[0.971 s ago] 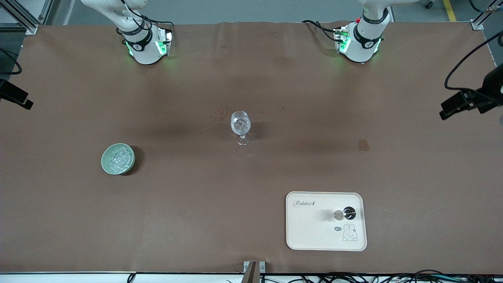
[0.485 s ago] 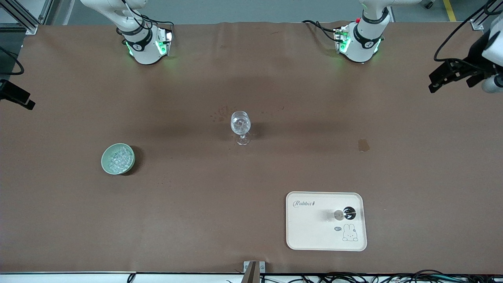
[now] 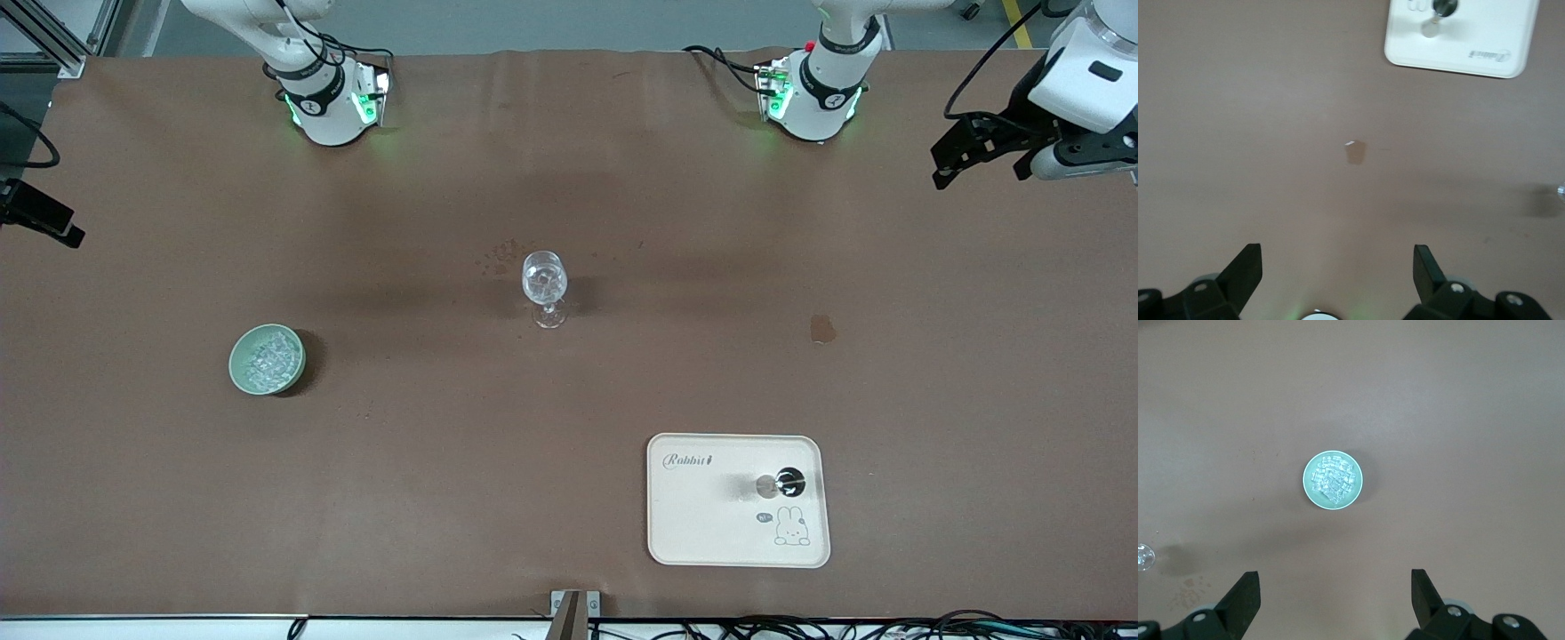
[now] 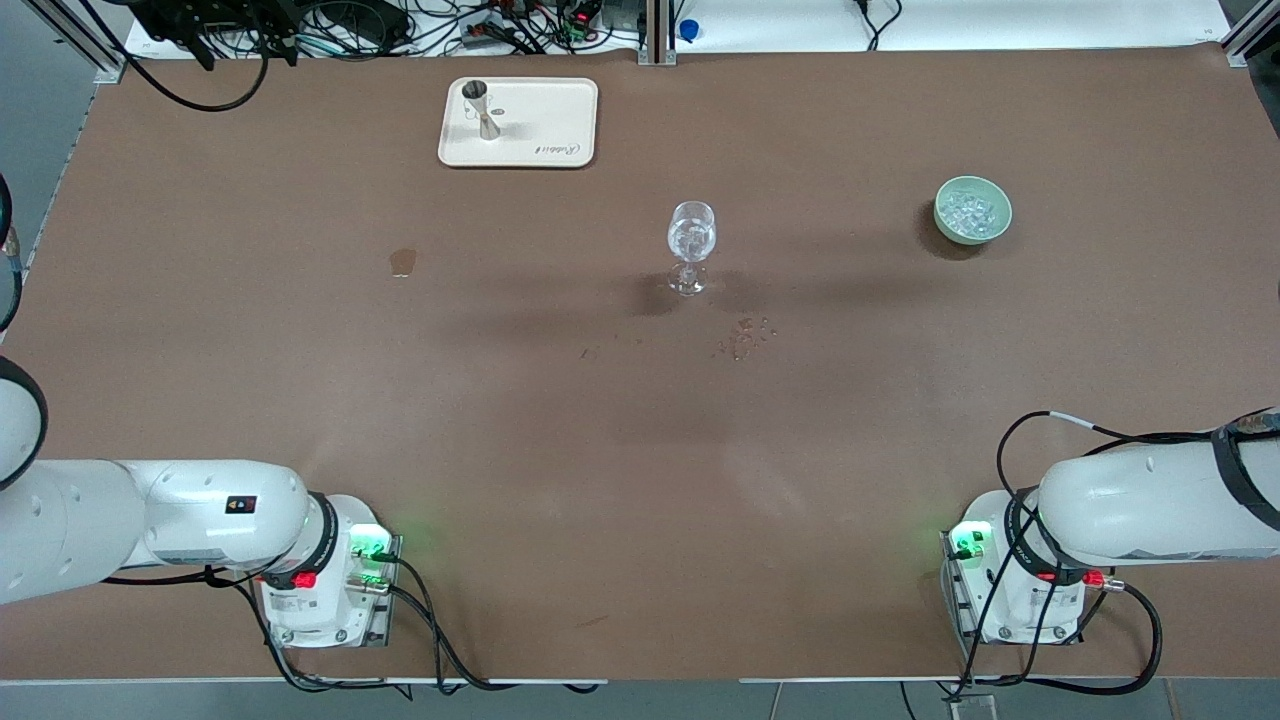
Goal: Pour wine and add ice with both arms
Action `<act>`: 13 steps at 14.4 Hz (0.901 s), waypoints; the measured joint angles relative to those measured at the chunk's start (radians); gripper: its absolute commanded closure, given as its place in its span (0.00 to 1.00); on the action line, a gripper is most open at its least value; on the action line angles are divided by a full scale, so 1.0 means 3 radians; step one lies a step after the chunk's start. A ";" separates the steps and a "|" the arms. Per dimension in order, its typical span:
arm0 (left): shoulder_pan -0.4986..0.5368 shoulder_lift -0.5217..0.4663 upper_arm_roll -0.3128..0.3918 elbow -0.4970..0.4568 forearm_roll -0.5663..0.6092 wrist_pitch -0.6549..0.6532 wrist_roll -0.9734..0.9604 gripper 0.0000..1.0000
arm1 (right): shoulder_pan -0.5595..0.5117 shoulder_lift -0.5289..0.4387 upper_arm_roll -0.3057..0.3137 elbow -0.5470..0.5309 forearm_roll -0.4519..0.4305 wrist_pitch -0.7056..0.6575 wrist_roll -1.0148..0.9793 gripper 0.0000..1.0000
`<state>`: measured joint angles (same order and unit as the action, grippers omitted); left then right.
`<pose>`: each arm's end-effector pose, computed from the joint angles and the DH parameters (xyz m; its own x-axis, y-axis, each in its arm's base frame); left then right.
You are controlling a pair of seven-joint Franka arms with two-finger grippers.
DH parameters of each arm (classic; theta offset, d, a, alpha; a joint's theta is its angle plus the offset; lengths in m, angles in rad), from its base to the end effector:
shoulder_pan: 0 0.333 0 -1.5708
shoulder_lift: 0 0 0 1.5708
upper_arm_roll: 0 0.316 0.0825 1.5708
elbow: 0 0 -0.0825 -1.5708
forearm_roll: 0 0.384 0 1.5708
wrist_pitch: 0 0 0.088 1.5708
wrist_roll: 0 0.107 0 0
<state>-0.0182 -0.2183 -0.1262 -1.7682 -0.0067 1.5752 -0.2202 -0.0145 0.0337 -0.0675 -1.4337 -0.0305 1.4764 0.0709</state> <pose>0.4794 -0.0775 0.6442 0.9966 0.0781 0.0275 0.0785 -0.9968 -0.0149 0.5534 -0.0482 0.6616 0.9878 -0.1550 0.0114 -0.1553 -0.9873 0.0319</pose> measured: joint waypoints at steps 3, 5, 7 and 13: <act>0.0026 0.0013 0.0000 0.0011 -0.0050 0.0037 0.0000 0.00 | 0.0000 0.0000 -0.0008 0.0000 0.0000 0.0000 -0.0080 0.00; 0.0034 0.0014 0.0000 0.0019 -0.0042 0.0037 0.0000 0.00 | 0.0000 0.0000 -0.0009 0.0000 0.0000 0.0000 -0.0089 0.00; 0.0034 0.0015 -0.0007 0.0034 0.0036 0.0037 0.0000 0.00 | 0.0000 0.0000 -0.0010 0.0000 0.0000 0.0000 -0.0092 0.00; 0.0034 0.0110 -0.0010 0.0176 0.0081 0.0003 0.0000 0.00 | 0.0000 0.0000 -0.0012 0.0000 0.0000 0.0000 -0.0100 0.00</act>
<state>-0.0082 -0.1852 -0.1292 -1.7156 0.0175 1.5762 -0.2202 -0.0145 0.0337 -0.0710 -1.4337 -0.0305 1.4764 0.0409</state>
